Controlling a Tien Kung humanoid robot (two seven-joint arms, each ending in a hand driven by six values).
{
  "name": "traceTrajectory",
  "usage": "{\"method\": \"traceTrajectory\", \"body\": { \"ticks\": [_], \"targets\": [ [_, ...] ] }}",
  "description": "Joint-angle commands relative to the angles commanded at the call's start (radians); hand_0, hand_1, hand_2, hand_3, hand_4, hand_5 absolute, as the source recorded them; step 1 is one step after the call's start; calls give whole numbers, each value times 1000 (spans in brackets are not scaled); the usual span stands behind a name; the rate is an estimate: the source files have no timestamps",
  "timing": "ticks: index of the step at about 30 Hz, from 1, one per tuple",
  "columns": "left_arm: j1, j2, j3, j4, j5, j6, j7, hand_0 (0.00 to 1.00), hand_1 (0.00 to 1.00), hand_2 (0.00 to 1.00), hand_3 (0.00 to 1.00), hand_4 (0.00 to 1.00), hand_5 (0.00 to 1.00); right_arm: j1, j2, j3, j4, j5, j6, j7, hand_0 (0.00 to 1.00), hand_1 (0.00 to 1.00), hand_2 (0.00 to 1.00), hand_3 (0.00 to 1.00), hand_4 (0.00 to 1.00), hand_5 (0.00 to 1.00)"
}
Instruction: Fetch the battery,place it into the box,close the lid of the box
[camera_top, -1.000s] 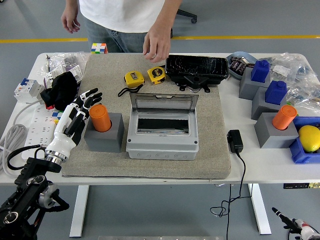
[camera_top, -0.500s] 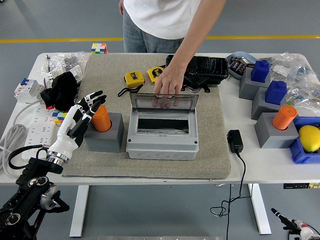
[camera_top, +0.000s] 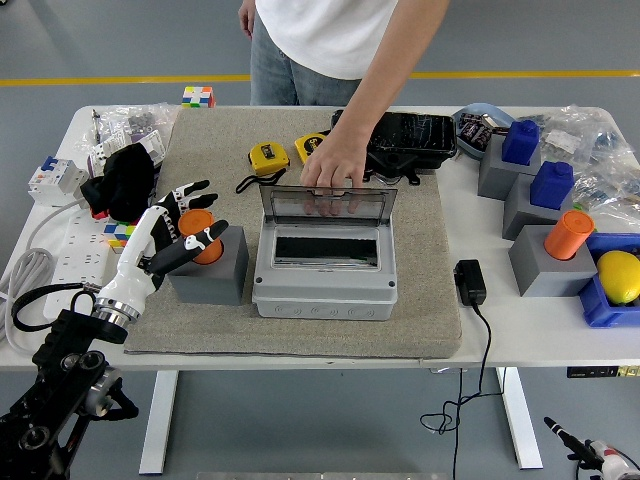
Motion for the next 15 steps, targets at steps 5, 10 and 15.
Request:
{"method": "traceTrajectory", "body": {
  "ticks": [5,10,15],
  "targets": [
    [-6,-1,8,-2,20,8,11,717,793,691,732,998,8,2,-1,0,1,1,-1,0,902,883,819,859,998,998],
    [-13,-1,21,1,32,33,16,711,784,672,711,998,70,2,1,-4,0,4,-1,-1,901,882,819,859,998,998],
    [-21,-4,26,14,26,46,11,711,784,672,711,998,70,1,2,-7,1,6,-1,-1,901,882,819,859,998,998]
  ]
}}
